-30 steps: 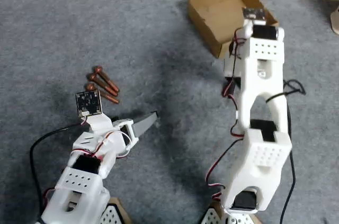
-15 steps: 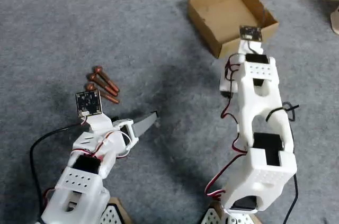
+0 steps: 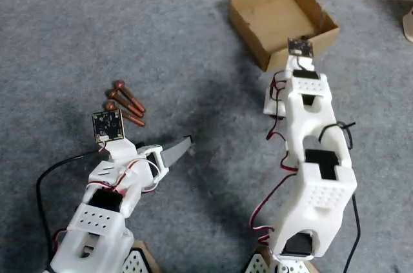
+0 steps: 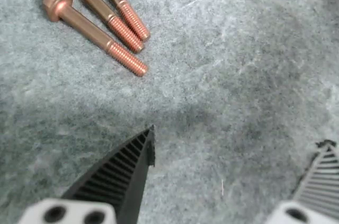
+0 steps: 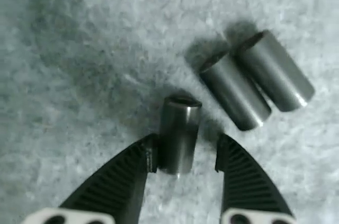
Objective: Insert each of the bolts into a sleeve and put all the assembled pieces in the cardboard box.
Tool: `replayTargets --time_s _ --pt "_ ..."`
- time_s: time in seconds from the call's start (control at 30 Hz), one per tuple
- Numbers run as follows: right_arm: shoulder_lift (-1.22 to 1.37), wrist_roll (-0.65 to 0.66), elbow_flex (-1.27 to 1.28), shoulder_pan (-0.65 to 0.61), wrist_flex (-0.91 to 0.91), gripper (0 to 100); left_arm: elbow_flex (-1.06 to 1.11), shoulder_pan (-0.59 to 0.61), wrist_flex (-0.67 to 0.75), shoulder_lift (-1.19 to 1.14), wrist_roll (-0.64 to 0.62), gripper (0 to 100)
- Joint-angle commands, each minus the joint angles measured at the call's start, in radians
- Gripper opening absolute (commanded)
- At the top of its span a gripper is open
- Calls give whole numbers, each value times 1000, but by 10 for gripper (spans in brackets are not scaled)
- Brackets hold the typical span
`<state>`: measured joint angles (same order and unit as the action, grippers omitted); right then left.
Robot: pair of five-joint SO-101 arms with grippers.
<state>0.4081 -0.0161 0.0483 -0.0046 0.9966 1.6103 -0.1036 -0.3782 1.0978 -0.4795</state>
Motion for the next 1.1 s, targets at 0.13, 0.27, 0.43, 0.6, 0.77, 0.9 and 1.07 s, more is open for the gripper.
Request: replayTargets --time_s 0.13,0.27,0.43,0.6,0.77,0.9,1.07 --pt "162 -9 -245 -4 110 170 -10 -18 17 15 -2 421" --pt "236 -5 -332 -5 165 170 -10 -18 17 15 -2 421" --pt "278 -5 -352 -10 174 136 -5 -18 17 15 -2 421" --pt "278 -3 -352 -12 174 17 -4 -124 14 15 -11 422" --pt "278 -3 -352 -19 174 6 -16 -125 12 16 -9 421" --pt "278 -3 -352 -19 174 6 -53 7 12 16 -9 421" --pt "278 -3 -352 -19 173 6 -202 136 -149 16 -83 421"
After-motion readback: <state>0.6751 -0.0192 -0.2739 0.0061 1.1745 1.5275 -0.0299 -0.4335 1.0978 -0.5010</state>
